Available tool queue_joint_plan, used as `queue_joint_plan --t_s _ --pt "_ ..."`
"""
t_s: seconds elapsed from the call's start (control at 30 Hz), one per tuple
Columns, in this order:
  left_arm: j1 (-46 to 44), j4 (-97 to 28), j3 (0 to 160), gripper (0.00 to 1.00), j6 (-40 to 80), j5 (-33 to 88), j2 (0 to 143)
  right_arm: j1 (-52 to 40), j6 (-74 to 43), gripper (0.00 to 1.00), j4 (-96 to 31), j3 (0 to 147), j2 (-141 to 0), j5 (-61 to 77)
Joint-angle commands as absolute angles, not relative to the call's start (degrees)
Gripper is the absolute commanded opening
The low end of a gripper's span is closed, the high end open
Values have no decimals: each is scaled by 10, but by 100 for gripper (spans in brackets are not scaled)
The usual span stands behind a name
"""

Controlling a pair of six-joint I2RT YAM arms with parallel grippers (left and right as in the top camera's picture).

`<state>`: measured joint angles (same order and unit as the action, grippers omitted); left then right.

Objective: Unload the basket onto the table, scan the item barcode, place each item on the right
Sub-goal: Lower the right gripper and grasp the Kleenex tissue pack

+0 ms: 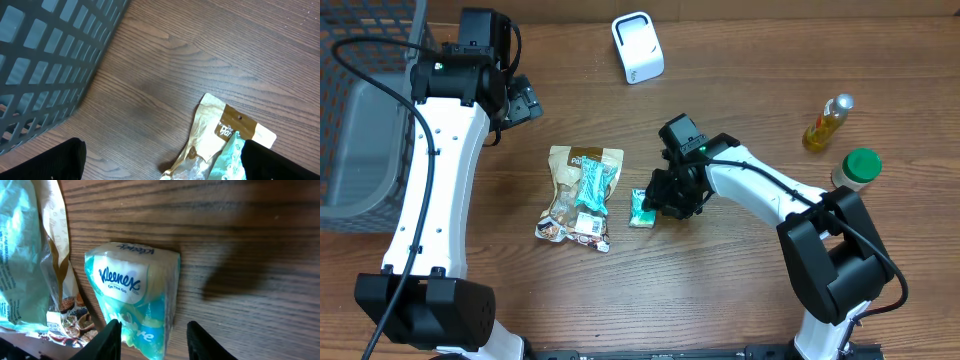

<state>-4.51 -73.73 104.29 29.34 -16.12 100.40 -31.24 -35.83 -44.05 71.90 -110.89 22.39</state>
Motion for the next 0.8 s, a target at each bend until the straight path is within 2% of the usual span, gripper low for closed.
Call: queue_joint_plan --t_s 0.0,0.13,0.27,0.63,0.77 --pt "-49 -737 1054 100 283 -169 996 -319 -378 36 -430 715 -1107 216" --pt "-49 -736 1054 100 283 -169 996 -319 -393 29 -427 713 -1107 195" --pt "-49 -736 1054 100 283 -169 996 -320 -393 26 -412 700 -1107 196" --pt "-49 -736 1054 100 283 -169 996 -333 -393 27 -386 688 -1106 198" --pt "-50 -736 1054 100 283 -169 996 -331 -392 29 -386 702 -1106 240"
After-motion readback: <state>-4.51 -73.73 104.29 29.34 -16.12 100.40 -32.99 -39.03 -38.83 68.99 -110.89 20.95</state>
